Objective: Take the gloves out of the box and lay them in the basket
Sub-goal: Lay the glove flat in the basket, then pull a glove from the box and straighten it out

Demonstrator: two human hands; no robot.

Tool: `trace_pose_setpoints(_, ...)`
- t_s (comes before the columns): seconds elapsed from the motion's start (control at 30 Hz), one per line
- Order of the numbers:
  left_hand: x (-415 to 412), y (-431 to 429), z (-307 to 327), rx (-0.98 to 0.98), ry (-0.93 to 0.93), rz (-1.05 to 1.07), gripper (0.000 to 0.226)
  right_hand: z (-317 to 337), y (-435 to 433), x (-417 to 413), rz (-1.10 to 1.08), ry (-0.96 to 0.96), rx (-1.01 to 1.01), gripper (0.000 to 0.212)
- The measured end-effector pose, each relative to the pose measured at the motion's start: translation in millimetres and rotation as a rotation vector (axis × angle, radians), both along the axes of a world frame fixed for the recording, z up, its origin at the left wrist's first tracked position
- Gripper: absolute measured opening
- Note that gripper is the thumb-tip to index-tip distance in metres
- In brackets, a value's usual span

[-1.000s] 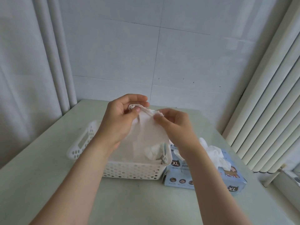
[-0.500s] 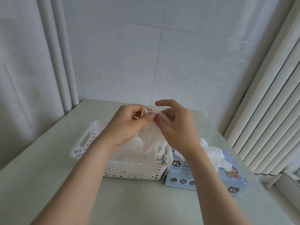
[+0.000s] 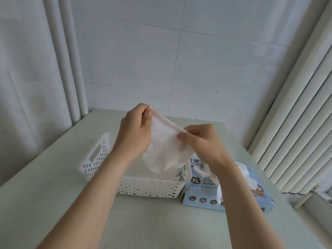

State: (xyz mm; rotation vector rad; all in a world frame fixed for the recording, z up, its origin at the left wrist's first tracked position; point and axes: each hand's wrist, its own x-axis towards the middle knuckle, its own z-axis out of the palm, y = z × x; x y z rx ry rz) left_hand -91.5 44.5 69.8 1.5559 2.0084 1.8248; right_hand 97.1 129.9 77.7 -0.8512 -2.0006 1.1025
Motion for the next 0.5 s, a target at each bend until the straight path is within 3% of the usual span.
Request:
trace_pose_setpoints(0.2,19.1,0.7,7.1,0.079,-0.329,-0.183,0.030,-4.4,8.7,1.0,0.073,0.437,-0.385,0.026)
trace_pose_setpoints(0.33,16.4,3.1,3.0,0.045,-0.362,-0.226,0.030,2.0,6.9,9.5,0.043,0.393,-0.452,0.016)
trace_pose_setpoints(0.5,-16.7,2.6,-13.7,-0.203,-0.268,-0.103,0.035,-9.0,3.7,-8.4,-0.149,0.052,-0.109,0.018)
